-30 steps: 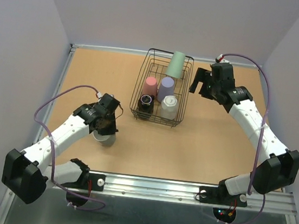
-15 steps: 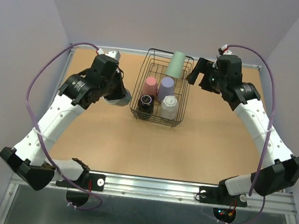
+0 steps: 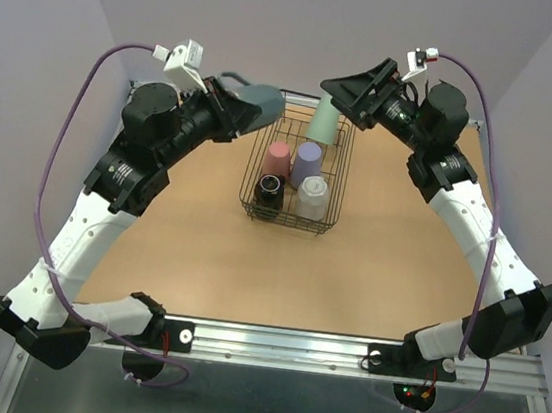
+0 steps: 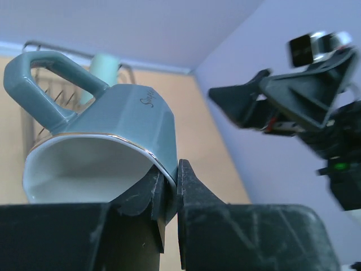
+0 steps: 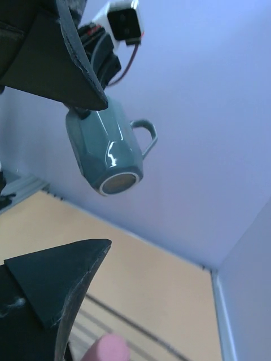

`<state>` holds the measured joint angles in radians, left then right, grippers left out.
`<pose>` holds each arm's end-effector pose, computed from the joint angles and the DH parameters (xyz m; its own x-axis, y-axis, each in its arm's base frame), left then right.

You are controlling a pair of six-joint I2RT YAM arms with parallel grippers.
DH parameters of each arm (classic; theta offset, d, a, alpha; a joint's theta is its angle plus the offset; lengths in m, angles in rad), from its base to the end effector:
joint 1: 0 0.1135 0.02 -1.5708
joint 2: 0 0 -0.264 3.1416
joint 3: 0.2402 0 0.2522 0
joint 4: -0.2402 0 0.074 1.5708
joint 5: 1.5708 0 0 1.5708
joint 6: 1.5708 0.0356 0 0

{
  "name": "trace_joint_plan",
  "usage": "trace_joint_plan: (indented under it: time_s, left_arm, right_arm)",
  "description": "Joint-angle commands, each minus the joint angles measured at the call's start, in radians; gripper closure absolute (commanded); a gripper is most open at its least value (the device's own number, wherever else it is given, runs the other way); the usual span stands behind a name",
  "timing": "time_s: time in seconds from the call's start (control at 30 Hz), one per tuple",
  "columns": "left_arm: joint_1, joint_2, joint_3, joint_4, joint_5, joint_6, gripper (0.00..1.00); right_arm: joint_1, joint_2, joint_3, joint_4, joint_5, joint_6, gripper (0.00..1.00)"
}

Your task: Load the cups into the dish rack

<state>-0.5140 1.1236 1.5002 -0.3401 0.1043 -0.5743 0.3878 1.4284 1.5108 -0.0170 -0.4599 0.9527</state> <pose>0.1905 -0.1118 0.5014 -0.2882 -0.4577 -0.8411 0.5039 0.6744 -0.5397 0.2971 0.1384 0.4617 -0.5753 0.5539 -0.6019 -0.4833 0.3635 0.7964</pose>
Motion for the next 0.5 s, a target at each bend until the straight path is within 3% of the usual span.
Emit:
trace_joint_plan:
  time_s: [0.0,0.17,0.47]
  left_arm:
    - [0.035,-0.041,-0.024,0.524,0.090,-0.108,1.00]
    - [0.089,0.011,-0.040,0.733,0.216,-0.232,1.00]
    - [0.097,0.070,-0.015,0.788,0.262,-0.266,1.00]
  right_arm:
    - [0.006,0.053,-0.017,0.396,-0.092,0.245,0.00]
    - [0.010,0.113,0.051,0.416,-0.088,0.258,0.00]
    - [0.022,0.155,0.025,0.664,-0.105,0.343,0.00]
